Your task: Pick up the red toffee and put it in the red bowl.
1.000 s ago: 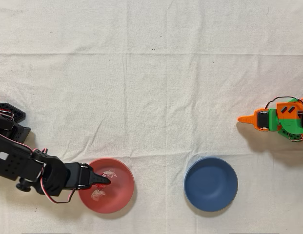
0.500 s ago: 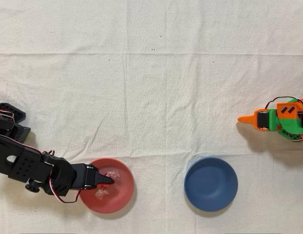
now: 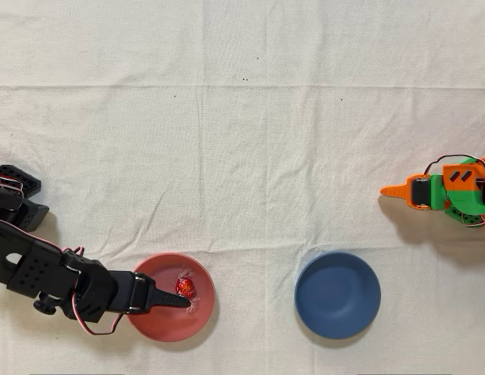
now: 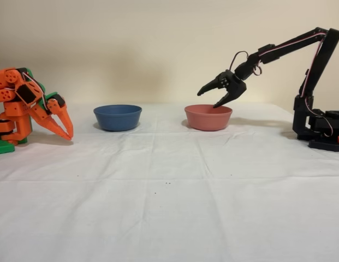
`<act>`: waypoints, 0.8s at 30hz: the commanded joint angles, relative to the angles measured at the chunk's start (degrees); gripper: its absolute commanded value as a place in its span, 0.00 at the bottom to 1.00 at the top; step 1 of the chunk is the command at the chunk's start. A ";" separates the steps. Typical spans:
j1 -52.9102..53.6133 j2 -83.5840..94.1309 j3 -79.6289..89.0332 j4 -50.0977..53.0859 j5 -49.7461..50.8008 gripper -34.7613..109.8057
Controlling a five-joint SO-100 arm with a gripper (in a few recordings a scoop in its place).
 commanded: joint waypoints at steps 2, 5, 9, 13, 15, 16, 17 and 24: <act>0.97 3.78 -3.60 0.88 -1.23 0.48; 1.05 4.57 -3.78 1.41 -1.14 0.48; 1.67 8.17 -3.87 2.99 -1.49 0.47; 0.70 13.80 -5.36 8.53 0.62 0.47; -0.62 16.96 -6.15 10.90 1.85 0.47; -1.58 18.72 -6.50 12.22 2.46 0.47; -2.72 20.65 -6.42 13.27 2.81 0.47; -11.07 35.86 -0.18 16.00 4.04 0.47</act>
